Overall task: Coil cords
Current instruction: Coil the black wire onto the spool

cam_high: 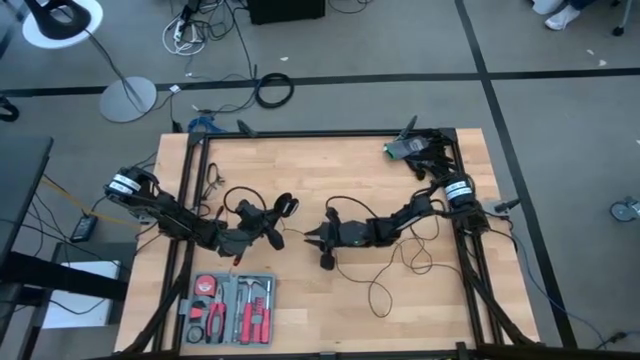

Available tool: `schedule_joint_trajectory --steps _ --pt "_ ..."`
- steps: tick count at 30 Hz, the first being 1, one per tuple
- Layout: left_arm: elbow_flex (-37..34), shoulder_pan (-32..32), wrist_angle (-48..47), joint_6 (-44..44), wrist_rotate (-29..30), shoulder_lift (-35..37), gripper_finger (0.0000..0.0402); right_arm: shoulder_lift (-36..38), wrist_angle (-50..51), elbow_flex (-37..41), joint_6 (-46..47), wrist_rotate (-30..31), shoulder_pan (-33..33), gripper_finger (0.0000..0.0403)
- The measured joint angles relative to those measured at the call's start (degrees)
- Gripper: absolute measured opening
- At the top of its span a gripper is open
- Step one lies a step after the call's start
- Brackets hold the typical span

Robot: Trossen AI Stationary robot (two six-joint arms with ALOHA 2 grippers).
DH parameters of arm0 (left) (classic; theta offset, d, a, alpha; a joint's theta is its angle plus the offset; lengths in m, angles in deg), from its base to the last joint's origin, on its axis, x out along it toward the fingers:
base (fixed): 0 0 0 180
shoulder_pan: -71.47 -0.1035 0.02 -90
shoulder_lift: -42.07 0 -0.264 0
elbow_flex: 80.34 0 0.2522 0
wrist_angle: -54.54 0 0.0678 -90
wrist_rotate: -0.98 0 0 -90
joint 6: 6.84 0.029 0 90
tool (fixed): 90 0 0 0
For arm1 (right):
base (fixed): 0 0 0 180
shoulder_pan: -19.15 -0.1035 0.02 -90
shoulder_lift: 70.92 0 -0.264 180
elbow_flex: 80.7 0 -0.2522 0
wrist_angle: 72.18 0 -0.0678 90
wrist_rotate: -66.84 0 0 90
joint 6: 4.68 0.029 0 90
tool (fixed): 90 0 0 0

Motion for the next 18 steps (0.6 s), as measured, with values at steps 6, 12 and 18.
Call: schedule_joint_trajectory --steps 6,12,18 --pt "0.03 0.00 0.54 1.09 -1.15 -0.01 0.0000 -5.02 -0.39 -4.40 0.42 -0.50 1.44 0.0090" --pt "0.05 0.00 0.42 1.41 -1.49 -0.02 0.0000 -5.59 0.14 -6.62 0.44 -0.71 1.95 0.0087" --pt "0.02 0.00 0.74 1.43 -1.53 -0.02 0.0000 -5.61 0.05 -7.15 -0.48 -0.70 2.88 0.0085"
